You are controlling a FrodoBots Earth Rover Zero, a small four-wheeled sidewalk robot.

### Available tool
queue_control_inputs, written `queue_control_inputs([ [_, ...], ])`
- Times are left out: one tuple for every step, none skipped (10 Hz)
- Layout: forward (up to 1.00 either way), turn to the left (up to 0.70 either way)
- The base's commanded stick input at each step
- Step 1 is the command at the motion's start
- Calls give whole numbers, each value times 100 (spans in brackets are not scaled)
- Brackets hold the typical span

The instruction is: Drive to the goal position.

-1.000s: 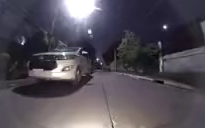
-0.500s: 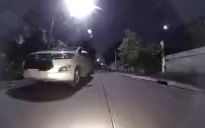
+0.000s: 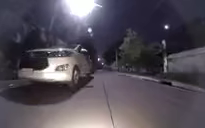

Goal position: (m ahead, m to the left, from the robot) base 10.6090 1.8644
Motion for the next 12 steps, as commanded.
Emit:
queue_control_inputs([
  [50,0],
  [50,0],
  [50,0],
  [50,0],
  [50,0],
  [50,0],
  [50,0],
  [50,0],
  [50,0],
  [50,0],
  [50,0],
  [50,0],
])
